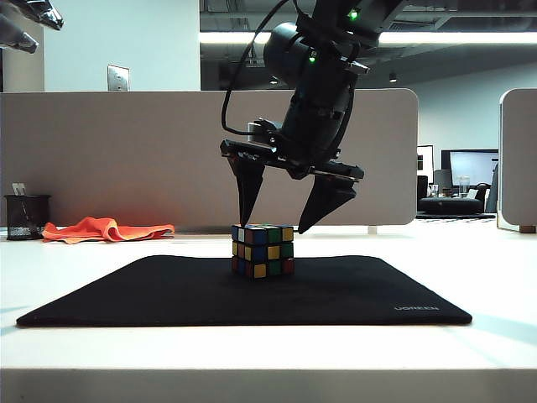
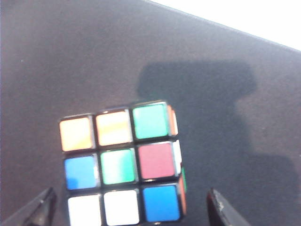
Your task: Pick up the cube on the right side of the mouse pad, then place it in the center of the mouse pad.
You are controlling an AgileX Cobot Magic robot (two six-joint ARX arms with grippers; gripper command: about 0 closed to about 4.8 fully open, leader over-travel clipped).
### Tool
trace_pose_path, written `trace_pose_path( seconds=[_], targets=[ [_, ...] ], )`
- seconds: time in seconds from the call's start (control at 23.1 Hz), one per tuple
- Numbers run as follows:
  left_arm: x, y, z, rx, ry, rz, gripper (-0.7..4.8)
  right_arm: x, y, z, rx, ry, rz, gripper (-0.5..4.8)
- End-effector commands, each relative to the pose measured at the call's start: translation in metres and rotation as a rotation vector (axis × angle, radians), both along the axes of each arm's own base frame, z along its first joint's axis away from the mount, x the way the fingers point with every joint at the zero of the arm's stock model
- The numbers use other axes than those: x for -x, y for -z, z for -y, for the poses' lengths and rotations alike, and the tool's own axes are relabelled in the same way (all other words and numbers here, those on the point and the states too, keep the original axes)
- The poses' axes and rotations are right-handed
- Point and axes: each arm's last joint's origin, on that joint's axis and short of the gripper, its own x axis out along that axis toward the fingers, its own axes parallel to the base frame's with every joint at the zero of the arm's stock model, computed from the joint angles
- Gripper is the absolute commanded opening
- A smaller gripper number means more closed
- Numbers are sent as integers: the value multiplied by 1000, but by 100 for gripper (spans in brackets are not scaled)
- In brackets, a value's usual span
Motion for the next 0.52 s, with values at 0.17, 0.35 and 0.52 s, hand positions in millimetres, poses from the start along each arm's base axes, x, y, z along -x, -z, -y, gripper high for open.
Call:
trace_pose_path(
  seconds=[0.17, 0.35, 0.52],
  targets=[
    [0, -5, 0, 3, 3, 36, 246, 21, -64, 14, -71, -23, 119, 134],
    [-1, -5, 0, 2, -8, 43, 241, 53, -126, 54, -80, -17, 213, -9],
    [0, -5, -1, 15, -56, 23, 20, 97, -186, 96, -9, 95, 438, -8]
  ],
)
